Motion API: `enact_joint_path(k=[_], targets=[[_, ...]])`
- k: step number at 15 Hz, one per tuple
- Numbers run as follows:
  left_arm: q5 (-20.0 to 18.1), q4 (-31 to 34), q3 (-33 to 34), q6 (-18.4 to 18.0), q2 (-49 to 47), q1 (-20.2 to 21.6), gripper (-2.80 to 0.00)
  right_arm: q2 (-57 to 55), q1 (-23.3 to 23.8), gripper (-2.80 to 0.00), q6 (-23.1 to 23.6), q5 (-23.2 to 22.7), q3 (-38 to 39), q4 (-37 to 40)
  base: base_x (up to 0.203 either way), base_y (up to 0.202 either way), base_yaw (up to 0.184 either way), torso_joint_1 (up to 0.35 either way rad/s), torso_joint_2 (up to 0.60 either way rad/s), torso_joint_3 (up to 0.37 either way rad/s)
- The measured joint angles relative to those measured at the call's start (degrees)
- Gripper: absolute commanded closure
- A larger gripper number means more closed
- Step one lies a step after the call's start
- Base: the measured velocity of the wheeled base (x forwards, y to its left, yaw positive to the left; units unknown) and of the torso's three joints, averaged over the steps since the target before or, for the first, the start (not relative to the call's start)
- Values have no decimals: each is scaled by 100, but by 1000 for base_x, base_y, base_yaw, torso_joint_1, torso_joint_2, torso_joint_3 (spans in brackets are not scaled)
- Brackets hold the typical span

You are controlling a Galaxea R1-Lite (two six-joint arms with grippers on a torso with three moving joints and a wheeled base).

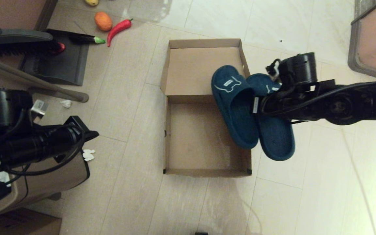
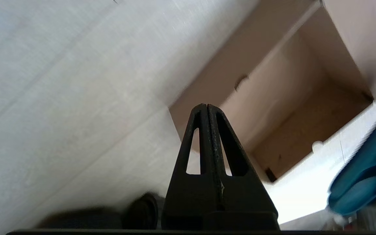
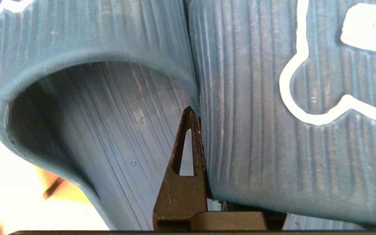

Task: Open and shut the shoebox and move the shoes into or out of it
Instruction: Put the shoes out of the shoe box

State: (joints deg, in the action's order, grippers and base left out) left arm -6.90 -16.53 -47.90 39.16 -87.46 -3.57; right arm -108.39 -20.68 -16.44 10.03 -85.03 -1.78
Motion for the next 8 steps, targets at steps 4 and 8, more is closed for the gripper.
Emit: enact_joint_path(k=[4,8], targets=[[2,2,183,-7,-26,-133,0,391,1203,0,-7,-267,507,51,0,0,0,0,0,0],[-6,2,273,-5,-36,-170,0,166,1949,0,-23,-507,778,10,0,0,0,0,0,0]])
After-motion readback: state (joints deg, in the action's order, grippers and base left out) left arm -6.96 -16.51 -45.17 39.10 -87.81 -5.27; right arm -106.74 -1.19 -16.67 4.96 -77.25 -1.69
